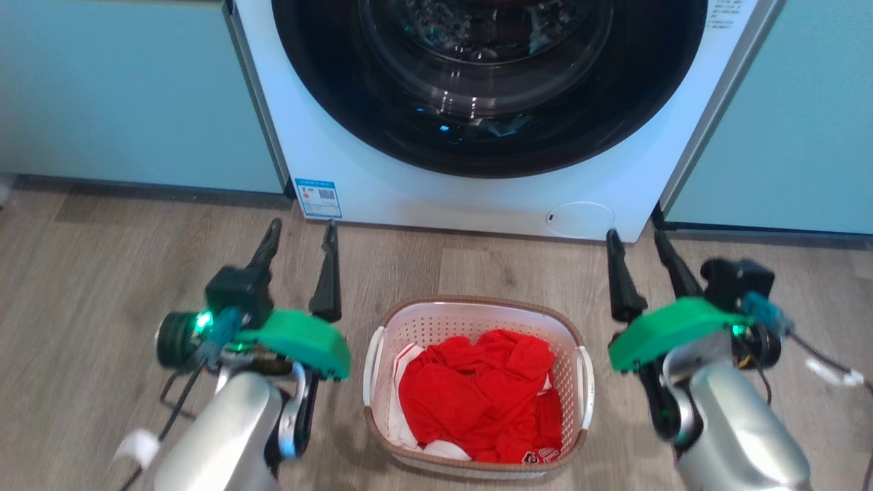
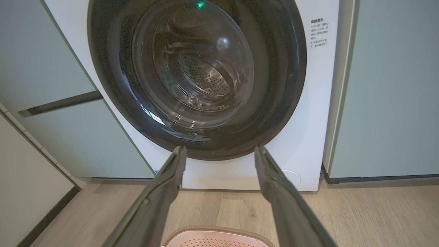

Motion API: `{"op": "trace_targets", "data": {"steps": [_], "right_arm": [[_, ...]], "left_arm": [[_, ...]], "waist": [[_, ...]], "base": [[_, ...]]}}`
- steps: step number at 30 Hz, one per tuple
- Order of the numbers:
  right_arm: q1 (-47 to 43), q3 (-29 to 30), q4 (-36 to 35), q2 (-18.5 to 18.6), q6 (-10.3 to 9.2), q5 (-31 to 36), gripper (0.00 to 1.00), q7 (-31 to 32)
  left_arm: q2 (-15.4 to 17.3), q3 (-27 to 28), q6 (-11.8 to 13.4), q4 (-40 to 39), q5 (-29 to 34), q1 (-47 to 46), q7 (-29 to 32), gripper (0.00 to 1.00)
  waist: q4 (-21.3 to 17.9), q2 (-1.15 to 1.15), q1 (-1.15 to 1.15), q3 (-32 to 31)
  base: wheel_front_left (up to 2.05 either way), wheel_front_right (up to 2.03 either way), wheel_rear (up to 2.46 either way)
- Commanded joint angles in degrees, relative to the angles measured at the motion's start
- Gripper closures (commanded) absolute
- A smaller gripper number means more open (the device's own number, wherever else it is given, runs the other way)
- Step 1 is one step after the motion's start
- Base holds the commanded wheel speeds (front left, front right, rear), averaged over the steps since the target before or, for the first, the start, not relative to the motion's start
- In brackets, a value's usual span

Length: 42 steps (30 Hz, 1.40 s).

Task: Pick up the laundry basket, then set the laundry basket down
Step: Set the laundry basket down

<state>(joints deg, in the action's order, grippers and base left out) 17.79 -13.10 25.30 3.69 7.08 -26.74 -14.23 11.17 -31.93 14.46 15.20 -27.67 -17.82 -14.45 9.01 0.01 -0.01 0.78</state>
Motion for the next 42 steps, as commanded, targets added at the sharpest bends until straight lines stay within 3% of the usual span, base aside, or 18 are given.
{"op": "trace_targets", "data": {"steps": [1,5,12,24,32,42], "right_arm": [[-0.92,-1.34,-5.37,-0.77,0.41,0.74,0.0,-0.76],[-5.62,-0.95,-10.05,-0.79,0.41,1.37,0.0,-0.76],[-14.4,2.73,-17.35,-0.8,0.41,4.44,0.0,-0.76],[-17.7,4.41,-19.96,-0.8,0.41,5.38,0.0,-0.76],[-17.54,5.39,-19.32,-0.8,0.41,5.39,0.0,-0.76],[-17.57,5.17,-19.16,-0.81,0.41,5.42,0.0,-0.76]], "left_arm": [[0.13,4.87,-0.12,-5.12,2.82,0.97,-0.54,0.0],[-2.08,9.41,-0.82,-9.28,5.46,7.1,-0.54,0.0],[-5.45,14.58,-5.18,-11.35,11.67,15.91,-0.54,0.0],[-7.79,18.69,-11.53,-11.33,16.87,16.91,-0.54,0.0],[-8.24,20.06,-13.24,-11.56,16.48,17.09,-0.54,0.0],[-8.28,19.57,-13.25,-10.85,14.69,17.39,-0.54,0.0]], "waist": [[-0.29,-0.01,0.01,-0.54],[-0.39,-0.01,0.01,-0.96],[-0.38,-0.01,0.01,-1.47],[-1.26,-0.01,0.01,-1.52],[-1.29,-0.01,0.01,-1.33],[-1.52,-0.01,0.01,-1.51]], "base": [[0.0,0.0,0.0],[0.0,0.0,0.0],[0.0,0.0,0.0],[0.0,0.0,0.0],[0.0,0.0,0.0],[0.0,0.0,0.0]]}}
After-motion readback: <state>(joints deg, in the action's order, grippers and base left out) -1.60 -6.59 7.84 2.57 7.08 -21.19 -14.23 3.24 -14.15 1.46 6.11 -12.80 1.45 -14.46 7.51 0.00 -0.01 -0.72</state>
